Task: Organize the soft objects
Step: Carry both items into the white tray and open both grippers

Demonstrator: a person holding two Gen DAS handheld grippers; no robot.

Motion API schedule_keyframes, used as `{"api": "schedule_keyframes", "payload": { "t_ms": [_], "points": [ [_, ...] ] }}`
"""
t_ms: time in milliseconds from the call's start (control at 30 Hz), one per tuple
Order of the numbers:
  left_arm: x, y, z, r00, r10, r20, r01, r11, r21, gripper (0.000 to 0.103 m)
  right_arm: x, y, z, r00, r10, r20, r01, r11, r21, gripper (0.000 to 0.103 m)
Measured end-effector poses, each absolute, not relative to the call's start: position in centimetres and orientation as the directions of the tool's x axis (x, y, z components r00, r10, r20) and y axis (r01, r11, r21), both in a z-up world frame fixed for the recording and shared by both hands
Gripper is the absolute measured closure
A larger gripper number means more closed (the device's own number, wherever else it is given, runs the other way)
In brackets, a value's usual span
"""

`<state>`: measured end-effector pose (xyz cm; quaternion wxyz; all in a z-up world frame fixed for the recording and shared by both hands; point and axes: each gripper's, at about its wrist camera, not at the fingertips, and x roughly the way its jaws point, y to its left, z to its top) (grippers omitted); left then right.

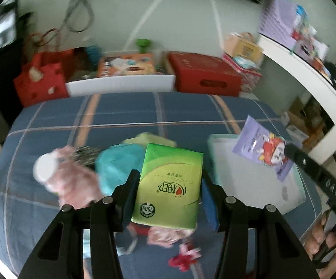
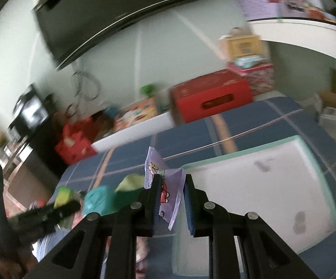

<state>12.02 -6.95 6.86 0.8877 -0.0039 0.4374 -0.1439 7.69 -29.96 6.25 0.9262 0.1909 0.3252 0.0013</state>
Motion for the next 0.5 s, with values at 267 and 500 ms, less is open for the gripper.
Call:
{"api": "schedule_keyframes", "payload": {
  "t_ms": [267, 500],
  "points": [
    [13.9, -14.6, 6.0, 0.541, -0.301, -0.786, 0.360, 0.927, -0.107, 0.051, 8.5, -35.2, 6.7, 0.787, -0.037, -0.616, 0.307, 0.890, 0.338, 0.083],
    [15.6, -19.1, 3.7, 0.517, -0.312, -0.797, 0.415, 0.906, -0.086, 0.051, 9.6, -38.4, 6.5, 0.762, -0.171, -0.625, 0.435, 0.850, 0.297, 0.083]
  ]
}}
